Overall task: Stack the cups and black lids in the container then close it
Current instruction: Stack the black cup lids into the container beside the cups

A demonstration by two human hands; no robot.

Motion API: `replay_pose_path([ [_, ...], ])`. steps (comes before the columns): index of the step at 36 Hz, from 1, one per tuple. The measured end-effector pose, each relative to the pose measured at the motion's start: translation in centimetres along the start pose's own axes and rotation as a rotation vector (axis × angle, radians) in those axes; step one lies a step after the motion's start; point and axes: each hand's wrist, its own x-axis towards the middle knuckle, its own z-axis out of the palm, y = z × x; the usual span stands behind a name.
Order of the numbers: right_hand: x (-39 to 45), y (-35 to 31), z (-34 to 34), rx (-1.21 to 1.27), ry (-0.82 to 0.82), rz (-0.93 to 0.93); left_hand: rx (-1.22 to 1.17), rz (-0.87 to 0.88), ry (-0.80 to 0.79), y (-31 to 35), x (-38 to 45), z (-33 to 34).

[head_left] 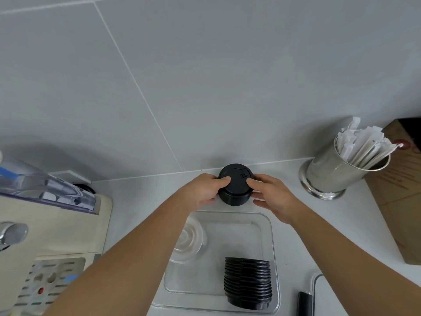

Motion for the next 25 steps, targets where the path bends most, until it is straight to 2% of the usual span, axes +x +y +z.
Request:
replay_pose_path([
  [11, 0.1, 0.2, -0.2, 0.125, 0.015, 0.036, 0.058, -0.026, 0.002, 0.5, -0.4, 0.1],
  [19, -0.2, -0.1, -0.2, 0.22, 0.032, 0.012, -0.038, -0.025, -0.045, 0.3, -0.7, -0.4],
  [25, -0.4, -0.6, -1.1, 0.232, 0.002, -0.025, -0.124, 0.055, -0.016, 0.8, -1.4, -0.2],
])
